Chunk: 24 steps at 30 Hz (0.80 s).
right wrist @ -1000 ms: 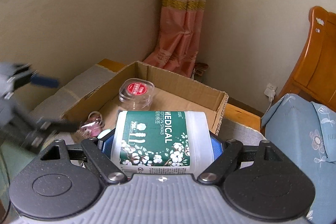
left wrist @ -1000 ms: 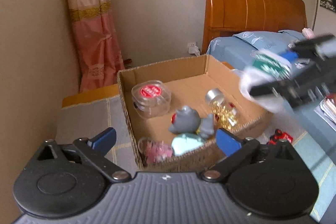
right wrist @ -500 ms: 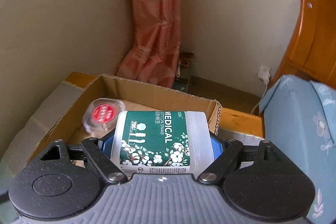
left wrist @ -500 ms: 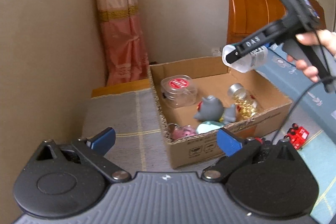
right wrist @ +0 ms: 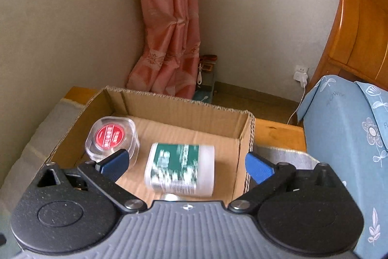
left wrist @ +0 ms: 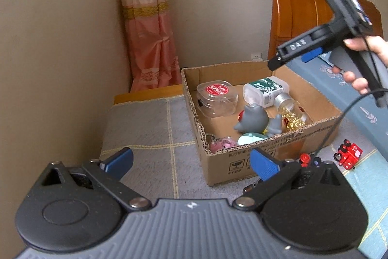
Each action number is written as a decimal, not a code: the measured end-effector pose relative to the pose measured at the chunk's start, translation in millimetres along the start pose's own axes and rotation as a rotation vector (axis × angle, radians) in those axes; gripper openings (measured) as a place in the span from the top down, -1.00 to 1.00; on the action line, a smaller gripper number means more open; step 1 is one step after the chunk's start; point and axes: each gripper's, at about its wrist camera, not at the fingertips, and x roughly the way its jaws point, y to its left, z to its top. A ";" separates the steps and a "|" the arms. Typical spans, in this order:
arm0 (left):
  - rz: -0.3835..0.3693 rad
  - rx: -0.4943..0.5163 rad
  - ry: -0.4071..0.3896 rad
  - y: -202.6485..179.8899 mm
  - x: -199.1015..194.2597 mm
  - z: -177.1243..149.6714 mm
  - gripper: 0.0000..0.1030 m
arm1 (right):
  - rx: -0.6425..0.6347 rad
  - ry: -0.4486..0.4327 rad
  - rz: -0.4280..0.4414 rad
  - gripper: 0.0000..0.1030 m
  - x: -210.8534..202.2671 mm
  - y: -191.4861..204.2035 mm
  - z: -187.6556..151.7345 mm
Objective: Organize rigid objects
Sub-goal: 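Lower the MEDICAL bottle into the box and open right tool, then withdraw both tools from the box toward the clear jar and red block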
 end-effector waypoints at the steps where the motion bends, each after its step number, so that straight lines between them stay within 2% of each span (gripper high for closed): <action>1: -0.001 -0.001 0.000 -0.6 -1.9 -0.6 -0.99 | -0.005 0.001 0.002 -1.00 -4.3 0.7 -2.9; 11: -0.001 0.007 0.010 -17.0 -23.7 -11.9 -0.99 | -0.038 -0.033 0.029 -1.00 -54.7 15.8 -49.2; 17: 0.001 0.016 0.033 -29.8 -31.3 -23.9 -0.99 | -0.035 -0.056 0.022 -1.00 -80.5 22.3 -102.0; 21: 0.001 0.035 0.052 -39.4 -34.7 -31.0 -0.99 | -0.012 -0.064 -0.028 -1.00 -93.8 20.9 -143.0; 24: -0.023 0.053 0.056 -46.5 -38.8 -36.7 -0.99 | -0.006 -0.035 -0.057 -1.00 -96.9 17.1 -174.4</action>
